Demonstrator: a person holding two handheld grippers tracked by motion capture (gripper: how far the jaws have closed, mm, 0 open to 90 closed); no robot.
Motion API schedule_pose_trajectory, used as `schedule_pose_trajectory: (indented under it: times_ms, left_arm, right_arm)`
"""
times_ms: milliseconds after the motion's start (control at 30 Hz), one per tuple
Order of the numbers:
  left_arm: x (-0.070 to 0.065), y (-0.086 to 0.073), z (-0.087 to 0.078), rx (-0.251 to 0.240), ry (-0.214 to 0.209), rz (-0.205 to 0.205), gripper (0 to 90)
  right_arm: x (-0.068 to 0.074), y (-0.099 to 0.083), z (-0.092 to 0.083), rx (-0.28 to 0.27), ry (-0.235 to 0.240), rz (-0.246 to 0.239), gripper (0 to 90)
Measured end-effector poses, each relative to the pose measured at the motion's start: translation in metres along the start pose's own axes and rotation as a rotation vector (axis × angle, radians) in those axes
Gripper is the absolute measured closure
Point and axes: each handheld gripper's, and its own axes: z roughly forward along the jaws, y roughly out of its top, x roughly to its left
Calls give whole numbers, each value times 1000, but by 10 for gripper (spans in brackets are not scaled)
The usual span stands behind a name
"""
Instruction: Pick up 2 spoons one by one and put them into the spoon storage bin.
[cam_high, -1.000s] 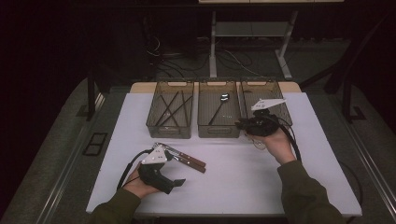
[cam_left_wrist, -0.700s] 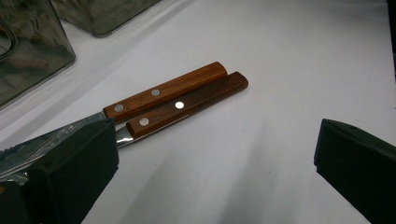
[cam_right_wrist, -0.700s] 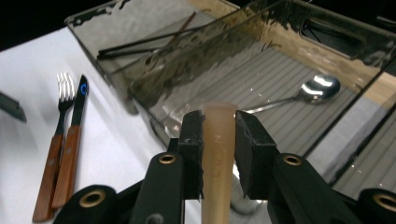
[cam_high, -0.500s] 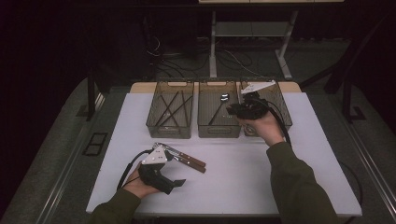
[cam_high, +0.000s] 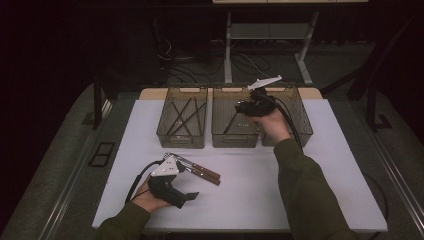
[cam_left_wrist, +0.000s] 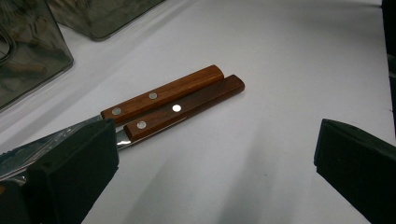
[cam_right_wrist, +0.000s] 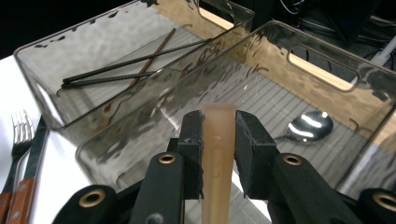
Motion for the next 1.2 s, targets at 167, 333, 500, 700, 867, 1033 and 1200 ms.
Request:
schedule_pose_trajectory:
  times_ms: [167,333,500,700,867,1033,1200]
  left_arm:
    - [0,0,-1,1,-1,1,0]
    - [0,0,-1,-4,-3,2,0]
    - [-1,0,0,-7,-4,-2,0]
    - [-1,0,0,0,-5,1,0]
    - [-1,0,0,-5,-4,-1,0]
    - [-1,0,0,5,-2,5,0]
    - [0,0,0,6,-1,5,0]
  right_arm:
    - [-3,5,13,3,3,20,732]
    - [-3,4,22,14,8,23,732]
    - [-2,-1,29,41,11,17,730]
    - [0,-3,32,57,-15,11,609]
    - [0,-4,30,62,-12,13,506]
    - [3,-6,21,43,4,17,469]
    - [4,-11,8,22,38,20,428]
